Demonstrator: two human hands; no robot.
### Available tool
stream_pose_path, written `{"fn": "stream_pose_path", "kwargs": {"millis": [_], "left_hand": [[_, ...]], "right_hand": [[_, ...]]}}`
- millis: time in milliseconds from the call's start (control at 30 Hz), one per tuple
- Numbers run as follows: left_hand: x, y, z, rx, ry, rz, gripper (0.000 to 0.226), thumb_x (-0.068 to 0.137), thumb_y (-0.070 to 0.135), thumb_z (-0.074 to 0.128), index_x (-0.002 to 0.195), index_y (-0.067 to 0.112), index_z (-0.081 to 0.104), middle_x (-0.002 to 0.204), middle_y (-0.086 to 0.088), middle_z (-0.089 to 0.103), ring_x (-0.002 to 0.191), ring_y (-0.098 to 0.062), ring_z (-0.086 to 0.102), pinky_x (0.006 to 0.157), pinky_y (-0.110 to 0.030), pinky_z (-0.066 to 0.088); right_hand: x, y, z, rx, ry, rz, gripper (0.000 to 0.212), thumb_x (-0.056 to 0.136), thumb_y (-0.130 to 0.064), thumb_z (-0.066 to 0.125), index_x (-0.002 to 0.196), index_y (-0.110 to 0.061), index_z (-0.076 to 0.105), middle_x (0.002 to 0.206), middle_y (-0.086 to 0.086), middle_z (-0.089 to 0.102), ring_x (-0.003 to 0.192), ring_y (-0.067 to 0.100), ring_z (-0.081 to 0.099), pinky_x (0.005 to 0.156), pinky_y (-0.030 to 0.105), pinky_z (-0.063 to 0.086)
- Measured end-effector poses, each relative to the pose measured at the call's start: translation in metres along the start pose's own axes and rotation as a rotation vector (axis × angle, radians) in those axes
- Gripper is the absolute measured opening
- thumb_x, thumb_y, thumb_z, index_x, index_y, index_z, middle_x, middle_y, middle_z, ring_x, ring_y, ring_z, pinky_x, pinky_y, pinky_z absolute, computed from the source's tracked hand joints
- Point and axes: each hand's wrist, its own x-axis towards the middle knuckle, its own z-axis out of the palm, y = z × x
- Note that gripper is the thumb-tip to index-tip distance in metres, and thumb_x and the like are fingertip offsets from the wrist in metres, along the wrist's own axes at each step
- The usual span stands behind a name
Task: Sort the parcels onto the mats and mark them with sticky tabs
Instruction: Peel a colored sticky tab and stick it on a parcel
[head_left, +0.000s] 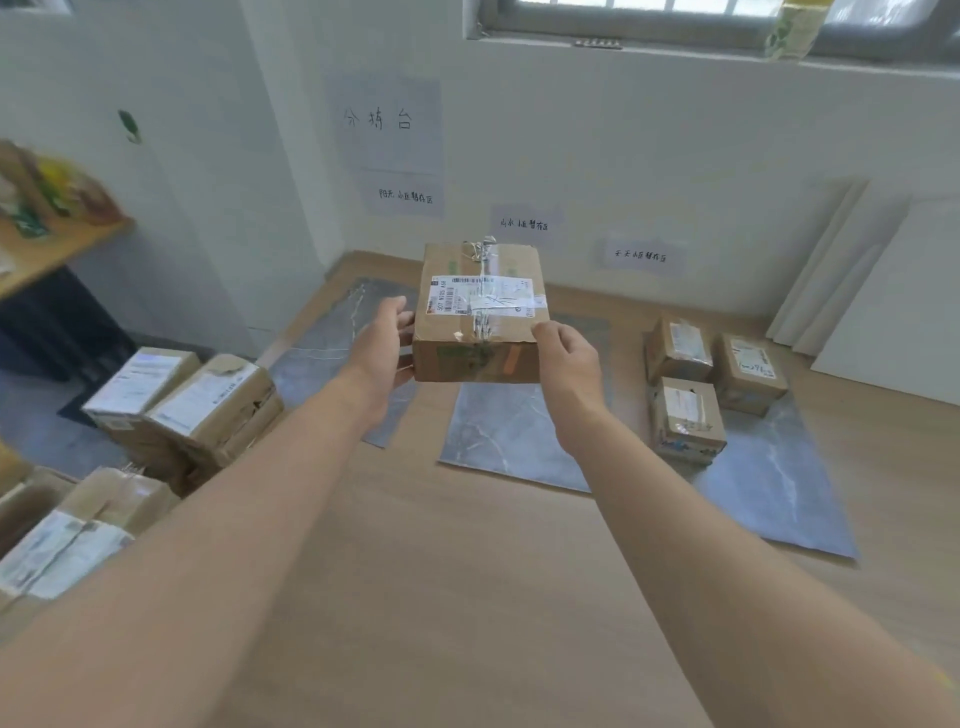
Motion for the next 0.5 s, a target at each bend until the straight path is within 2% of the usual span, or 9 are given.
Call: {"fn": "stream_pose_path", "kwargs": {"millis": [100, 200, 267, 367, 500], "left_hand": [[0.050, 0.002, -0.022, -0.005, -0.010, -0.021, 0.048, 0.102, 0.048, 0.036, 0.117, 0.014, 0.066, 0.100, -0.003, 0.069, 0.088, -0.017, 0.062, 0.091, -0.036, 0.052], [0.103, 0.004, -0.040, -0.002, -0.008, -0.026, 0.045, 0.101, 0.048, 0.034, 0.098, 0.020, 0.069, 0.083, 0.004, 0.070, 0.081, -0.014, 0.061, 0.083, -0.032, 0.049], [0.135, 0.003, -0.048, 0.018, -0.010, -0.032, 0.045, 0.099, 0.049, 0.034, 0.081, 0.026, 0.067, 0.074, 0.007, 0.071, 0.082, -0.015, 0.062, 0.086, -0.034, 0.049], [0.180, -0.001, -0.053, 0.023, -0.015, -0.036, 0.041, 0.097, 0.049, 0.034, 0.075, 0.028, 0.061, 0.082, 0.003, 0.071, 0.081, -0.017, 0.062, 0.087, -0.036, 0.049], [0.245, -0.006, -0.060, 0.057, 0.039, -0.061, 0.035, 0.097, 0.050, 0.034, 0.080, 0.034, 0.060, 0.092, 0.006, 0.068, 0.089, -0.019, 0.065, 0.084, -0.036, 0.047]], "right_hand": [[0.029, 0.006, 0.046, -0.012, 0.041, 0.022, 0.026, 0.100, -0.038, 0.050, 0.115, -0.024, 0.067, 0.101, -0.012, 0.068, 0.090, 0.002, 0.058, 0.072, 0.022, 0.042], [0.057, 0.013, 0.097, -0.031, 0.078, 0.045, 0.043, 0.087, -0.052, 0.052, 0.122, -0.029, 0.063, 0.124, -0.004, 0.063, 0.102, 0.008, 0.061, 0.080, 0.027, 0.047], [0.079, 0.017, 0.125, -0.031, 0.126, 0.076, 0.049, 0.088, -0.052, 0.052, 0.130, -0.027, 0.058, 0.130, -0.002, 0.051, 0.101, 0.007, 0.057, 0.079, 0.025, 0.045], [0.116, 0.026, 0.157, -0.023, 0.157, 0.123, 0.039, 0.098, -0.041, 0.052, 0.132, -0.023, 0.056, 0.126, -0.001, 0.041, 0.093, 0.005, 0.053, 0.071, 0.023, 0.041], [0.169, 0.045, 0.193, -0.015, 0.125, 0.135, 0.031, 0.099, -0.041, 0.051, 0.125, -0.026, 0.057, 0.124, -0.001, 0.044, 0.099, 0.007, 0.055, 0.081, 0.028, 0.041]]}}
